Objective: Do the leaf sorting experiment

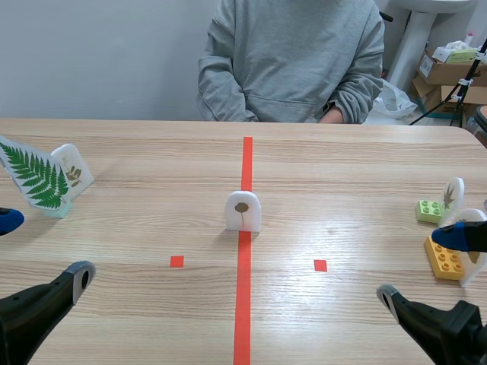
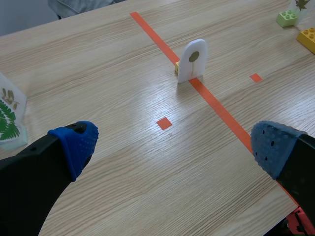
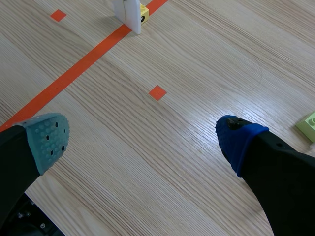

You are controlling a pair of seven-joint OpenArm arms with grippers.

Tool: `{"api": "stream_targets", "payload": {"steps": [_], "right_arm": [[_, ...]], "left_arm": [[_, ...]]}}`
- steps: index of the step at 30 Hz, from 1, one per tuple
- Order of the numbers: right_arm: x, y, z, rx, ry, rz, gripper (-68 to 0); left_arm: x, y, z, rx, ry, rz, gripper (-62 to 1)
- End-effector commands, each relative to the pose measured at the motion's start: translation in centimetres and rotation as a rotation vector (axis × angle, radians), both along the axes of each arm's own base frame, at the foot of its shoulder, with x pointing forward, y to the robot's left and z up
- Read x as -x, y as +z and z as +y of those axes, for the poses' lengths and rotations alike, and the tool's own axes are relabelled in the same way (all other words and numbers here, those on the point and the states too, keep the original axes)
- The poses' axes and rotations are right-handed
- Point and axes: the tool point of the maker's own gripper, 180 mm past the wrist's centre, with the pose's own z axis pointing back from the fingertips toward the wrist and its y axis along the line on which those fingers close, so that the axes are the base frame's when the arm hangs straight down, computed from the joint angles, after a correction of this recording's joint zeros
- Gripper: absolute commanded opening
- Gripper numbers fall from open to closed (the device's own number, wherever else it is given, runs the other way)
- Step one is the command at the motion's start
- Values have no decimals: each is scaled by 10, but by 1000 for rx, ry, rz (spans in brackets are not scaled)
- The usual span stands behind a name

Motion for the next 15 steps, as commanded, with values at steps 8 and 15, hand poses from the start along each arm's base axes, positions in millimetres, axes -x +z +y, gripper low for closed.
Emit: {"api": "stream_targets", "payload": {"steps": [8,15], "right_arm": [[-19,8,-3,58,8,-27,-58],[-62,7,2,92,23,-60,-58]], "left_arm": [[0,4,-3,23,-2,-10,14],[0,3,-2,23,-2,-10,14]]}}
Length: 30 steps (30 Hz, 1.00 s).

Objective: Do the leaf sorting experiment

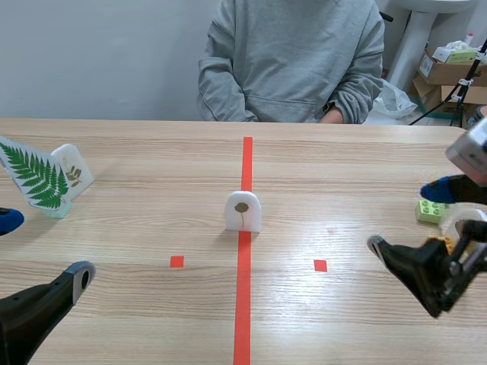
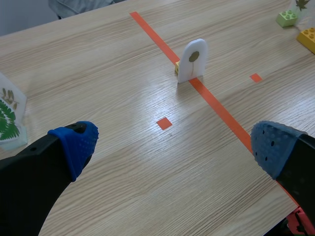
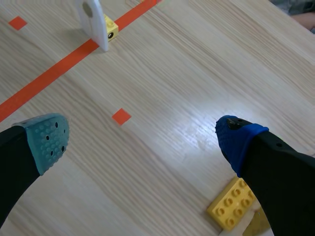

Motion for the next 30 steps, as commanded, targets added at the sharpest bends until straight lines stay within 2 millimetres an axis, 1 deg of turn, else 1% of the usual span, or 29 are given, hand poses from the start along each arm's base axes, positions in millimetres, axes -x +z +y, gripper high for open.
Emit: {"api": "stream_targets", "payload": {"steps": [1,7,9,13,16,21,24,30], "right_arm": [[-10,-2,4,-9,18,-4,-58],[-40,-30,24,-44,64,50,-58],[-51,-35,32,-59,86,60,-58],[-74,-36,51,-69,136,58,-58],[-87,-33,67,-63,189,49,-58],[-104,-32,96,-43,267,42,-58],[-110,-34,115,-37,302,51,-58],[-111,-50,151,-31,347,90,-58]], "left_arm": [[0,3,-2,23,-2,-9,14],[1,3,-2,22,-2,-9,14],[0,3,-2,22,-2,-9,14],[0,3,-2,20,-2,-9,14],[1,3,-2,20,3,-9,14],[-3,4,-2,23,22,-21,14],[-4,5,-2,33,34,-28,14],[-5,5,-2,33,35,-31,14]]}}
